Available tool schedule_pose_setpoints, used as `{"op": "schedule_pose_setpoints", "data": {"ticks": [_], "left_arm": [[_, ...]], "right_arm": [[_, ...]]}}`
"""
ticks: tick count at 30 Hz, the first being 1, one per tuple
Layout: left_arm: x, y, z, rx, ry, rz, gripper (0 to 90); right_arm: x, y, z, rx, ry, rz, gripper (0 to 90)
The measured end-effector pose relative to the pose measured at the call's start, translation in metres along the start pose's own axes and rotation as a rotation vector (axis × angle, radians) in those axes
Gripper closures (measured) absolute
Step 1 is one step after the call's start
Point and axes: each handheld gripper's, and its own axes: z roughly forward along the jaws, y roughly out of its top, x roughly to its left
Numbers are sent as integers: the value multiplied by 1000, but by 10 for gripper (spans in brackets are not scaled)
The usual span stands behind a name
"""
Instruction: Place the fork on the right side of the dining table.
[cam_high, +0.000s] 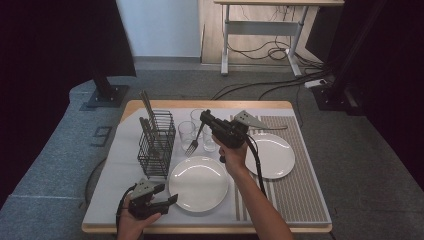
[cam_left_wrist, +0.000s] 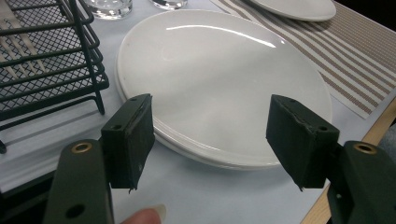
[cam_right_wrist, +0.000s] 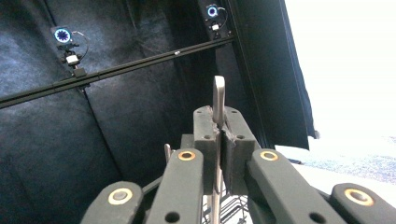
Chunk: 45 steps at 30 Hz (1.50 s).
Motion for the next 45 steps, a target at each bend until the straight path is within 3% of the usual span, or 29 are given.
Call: {"op": "schedule_pose_setpoints", "data": {"ticks": [17,38,45], "left_arm": [[-1,0,-1,-9,5,-2,325],[-2,0,0,-8,8,1,325],[-1,0,0,-8,7,1,325]], "right_arm": [[-4,4,-27,-42,-8,-6,857],[-8,1,-50,-46,-36,-27,857],[-11,1,-57,-54,-36,-6,856]]}}
